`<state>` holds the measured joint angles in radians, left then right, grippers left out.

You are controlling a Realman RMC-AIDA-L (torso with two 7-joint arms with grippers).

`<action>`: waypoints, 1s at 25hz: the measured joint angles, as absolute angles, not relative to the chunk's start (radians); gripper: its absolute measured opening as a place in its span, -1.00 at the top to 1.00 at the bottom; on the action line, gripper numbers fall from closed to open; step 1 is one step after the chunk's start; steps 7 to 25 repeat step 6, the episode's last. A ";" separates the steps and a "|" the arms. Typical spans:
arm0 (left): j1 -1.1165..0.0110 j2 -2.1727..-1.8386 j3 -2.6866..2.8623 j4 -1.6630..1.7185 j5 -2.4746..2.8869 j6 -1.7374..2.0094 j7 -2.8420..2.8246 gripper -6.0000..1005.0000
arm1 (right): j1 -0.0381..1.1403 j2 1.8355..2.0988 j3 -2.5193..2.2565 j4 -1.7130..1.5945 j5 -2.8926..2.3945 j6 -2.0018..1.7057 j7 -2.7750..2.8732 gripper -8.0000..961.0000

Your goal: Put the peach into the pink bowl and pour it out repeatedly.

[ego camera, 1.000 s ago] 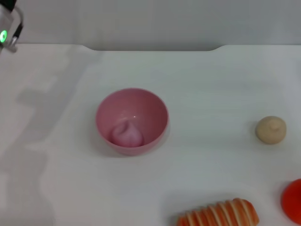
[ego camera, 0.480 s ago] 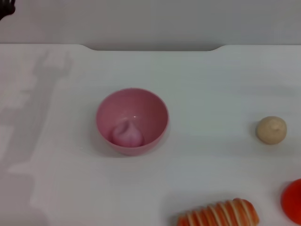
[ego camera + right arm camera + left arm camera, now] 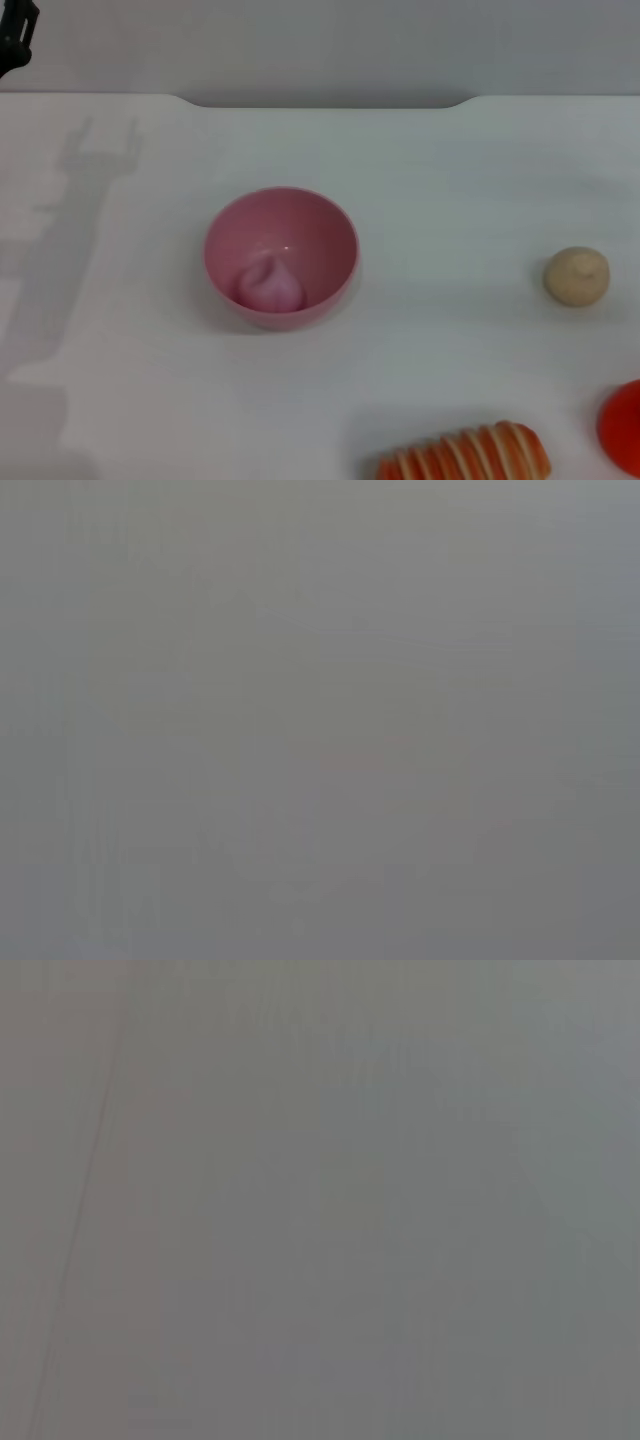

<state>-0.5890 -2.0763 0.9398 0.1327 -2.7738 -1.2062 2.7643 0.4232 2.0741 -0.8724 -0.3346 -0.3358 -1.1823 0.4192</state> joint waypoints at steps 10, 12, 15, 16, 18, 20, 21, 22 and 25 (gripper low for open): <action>-0.589 -2.077 0.944 0.131 -2.772 -1.206 2.762 -0.26 | 0.434 2.075 -0.873 -0.325 -0.336 -1.184 0.397 -0.22; -0.589 -2.077 0.944 0.131 -2.772 -1.206 2.762 -0.26 | 0.434 2.075 -0.873 -0.325 -0.336 -1.184 0.397 -0.22; -0.589 -2.077 0.944 0.131 -2.772 -1.206 2.762 -0.26 | 0.434 2.075 -0.873 -0.325 -0.336 -1.184 0.397 -0.22; -0.589 -2.077 0.944 0.131 -2.772 -1.206 2.762 -0.26 | 0.434 2.075 -0.873 -0.325 -0.336 -1.184 0.397 -0.22; -0.589 -2.077 0.944 0.131 -2.772 -1.206 2.762 -0.26 | 0.434 2.075 -0.873 -0.325 -0.336 -1.184 0.397 -0.22; -0.589 -2.077 0.944 0.131 -2.772 -1.206 2.762 -0.26 | 0.434 2.075 -0.873 -0.325 -0.336 -1.184 0.397 -0.22; -0.589 -2.077 0.944 0.131 -2.772 -1.206 2.762 -0.26 | 0.434 2.075 -0.873 -0.325 -0.336 -1.184 0.397 -0.22; -0.589 -2.077 0.944 0.131 -2.772 -1.206 2.762 -0.26 | 0.434 2.075 -0.873 -0.325 -0.336 -1.184 0.397 -0.22; -0.589 -2.077 0.944 0.131 -2.772 -1.206 2.762 -0.26 | 0.434 2.075 -0.873 -0.325 -0.336 -1.184 0.397 -0.22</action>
